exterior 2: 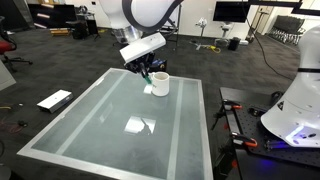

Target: Put the green pen in the white mug

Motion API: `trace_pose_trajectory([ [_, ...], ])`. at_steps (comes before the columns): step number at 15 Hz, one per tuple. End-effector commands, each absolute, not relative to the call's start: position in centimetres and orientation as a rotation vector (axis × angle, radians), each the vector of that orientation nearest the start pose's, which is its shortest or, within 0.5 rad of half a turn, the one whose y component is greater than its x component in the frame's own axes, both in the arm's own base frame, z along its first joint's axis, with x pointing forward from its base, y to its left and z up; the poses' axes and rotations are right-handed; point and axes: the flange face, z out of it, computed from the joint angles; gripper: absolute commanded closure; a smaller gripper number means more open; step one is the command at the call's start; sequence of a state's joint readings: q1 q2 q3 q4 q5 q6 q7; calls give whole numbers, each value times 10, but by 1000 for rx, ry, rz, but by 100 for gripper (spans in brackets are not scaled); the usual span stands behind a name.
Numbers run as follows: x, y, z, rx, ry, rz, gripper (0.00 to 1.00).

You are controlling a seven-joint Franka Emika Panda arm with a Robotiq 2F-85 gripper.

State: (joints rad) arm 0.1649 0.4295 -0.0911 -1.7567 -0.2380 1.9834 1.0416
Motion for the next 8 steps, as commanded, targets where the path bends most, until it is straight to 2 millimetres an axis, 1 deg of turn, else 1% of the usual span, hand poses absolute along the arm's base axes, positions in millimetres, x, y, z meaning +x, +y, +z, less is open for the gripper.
trace_pose_trajectory([
  [1, 633, 36, 313, -3152, 1419, 73, 96],
  [4, 633, 34, 315, -3103, 1669, -51, 96],
  [8, 632, 26, 318, -3009, 1999, -249, 96],
])
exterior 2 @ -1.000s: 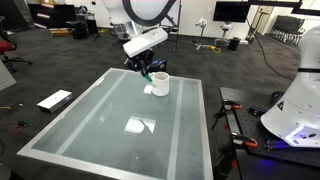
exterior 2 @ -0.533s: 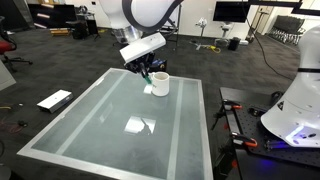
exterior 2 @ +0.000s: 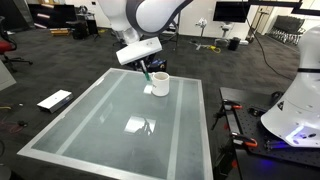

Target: Put the green pen in the white mug

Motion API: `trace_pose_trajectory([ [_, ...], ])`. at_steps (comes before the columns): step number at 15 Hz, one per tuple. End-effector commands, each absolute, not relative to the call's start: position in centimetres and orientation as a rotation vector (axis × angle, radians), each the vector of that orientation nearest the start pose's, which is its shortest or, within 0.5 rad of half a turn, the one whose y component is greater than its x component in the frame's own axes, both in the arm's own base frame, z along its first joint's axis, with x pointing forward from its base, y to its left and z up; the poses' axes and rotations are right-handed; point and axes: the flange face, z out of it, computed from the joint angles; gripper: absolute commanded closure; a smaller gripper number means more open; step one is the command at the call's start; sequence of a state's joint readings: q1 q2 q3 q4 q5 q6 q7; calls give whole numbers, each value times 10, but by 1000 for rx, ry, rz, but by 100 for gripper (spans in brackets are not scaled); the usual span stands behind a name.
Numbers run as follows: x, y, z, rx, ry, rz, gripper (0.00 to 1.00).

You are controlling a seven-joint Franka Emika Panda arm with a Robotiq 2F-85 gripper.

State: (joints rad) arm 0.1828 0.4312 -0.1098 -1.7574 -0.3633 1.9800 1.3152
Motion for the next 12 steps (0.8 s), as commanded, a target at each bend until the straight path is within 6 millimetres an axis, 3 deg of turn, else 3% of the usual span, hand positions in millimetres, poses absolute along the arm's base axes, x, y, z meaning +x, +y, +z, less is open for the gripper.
trace_pose_trajectory([
  [1, 632, 24, 318, -2973, 2074, -303, 96],
  [7, 634, 16, 313, -2717, 2479, -657, 96],
  [12, 635, 6, 294, -2595, 2706, -908, 96],
])
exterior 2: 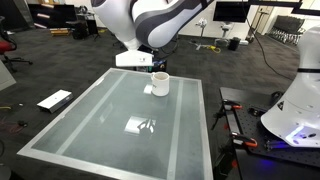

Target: Put the green pen in the white mug

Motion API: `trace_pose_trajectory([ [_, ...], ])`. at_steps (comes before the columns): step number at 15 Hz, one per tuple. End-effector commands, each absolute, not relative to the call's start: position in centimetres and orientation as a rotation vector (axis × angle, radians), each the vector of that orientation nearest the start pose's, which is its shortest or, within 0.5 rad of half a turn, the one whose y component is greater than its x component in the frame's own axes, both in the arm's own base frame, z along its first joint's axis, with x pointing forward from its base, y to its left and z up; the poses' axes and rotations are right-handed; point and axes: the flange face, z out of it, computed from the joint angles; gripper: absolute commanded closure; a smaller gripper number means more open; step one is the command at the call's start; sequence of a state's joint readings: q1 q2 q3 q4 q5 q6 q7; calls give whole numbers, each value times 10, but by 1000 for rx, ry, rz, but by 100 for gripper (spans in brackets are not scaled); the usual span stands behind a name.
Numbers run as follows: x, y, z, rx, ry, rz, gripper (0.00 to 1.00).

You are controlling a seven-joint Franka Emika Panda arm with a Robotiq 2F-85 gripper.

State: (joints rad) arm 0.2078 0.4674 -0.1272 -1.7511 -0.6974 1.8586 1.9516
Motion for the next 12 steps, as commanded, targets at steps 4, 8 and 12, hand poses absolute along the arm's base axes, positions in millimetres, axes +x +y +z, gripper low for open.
trace_pose_trajectory([
  [4, 636, 7, 275, 1534, -1691, 619, 96],
  [8, 639, 9, 261, 1481, -1695, 642, 96],
  [12, 642, 4, 253, 1446, -1686, 659, 96],
])
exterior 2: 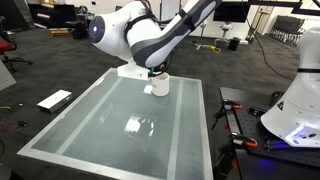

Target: Put the green pen in the white mug

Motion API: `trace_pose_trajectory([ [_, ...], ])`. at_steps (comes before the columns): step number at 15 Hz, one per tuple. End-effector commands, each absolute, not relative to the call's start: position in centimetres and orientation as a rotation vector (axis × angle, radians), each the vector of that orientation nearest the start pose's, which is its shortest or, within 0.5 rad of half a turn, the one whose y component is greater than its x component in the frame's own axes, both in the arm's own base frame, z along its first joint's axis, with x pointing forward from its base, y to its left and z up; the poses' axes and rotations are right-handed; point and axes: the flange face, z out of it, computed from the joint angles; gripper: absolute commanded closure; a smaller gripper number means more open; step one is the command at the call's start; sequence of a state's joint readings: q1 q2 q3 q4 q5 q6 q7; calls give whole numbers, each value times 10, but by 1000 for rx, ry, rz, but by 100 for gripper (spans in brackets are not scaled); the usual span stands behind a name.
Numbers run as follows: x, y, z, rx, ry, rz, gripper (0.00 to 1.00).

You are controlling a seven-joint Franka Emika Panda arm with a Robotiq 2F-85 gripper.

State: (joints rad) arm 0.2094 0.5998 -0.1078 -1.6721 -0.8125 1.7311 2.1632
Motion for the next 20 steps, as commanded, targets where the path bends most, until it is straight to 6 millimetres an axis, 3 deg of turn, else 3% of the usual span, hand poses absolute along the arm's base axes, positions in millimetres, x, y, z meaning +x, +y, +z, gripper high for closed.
trace_pose_trajectory([
  [1, 643, 3, 250, 1445, -1680, 661, 96],
  [6, 649, -5, 233, 1439, -1653, 666, 96],
  [20, 624, -6, 205, 1252, -1629, 589, 96],
])
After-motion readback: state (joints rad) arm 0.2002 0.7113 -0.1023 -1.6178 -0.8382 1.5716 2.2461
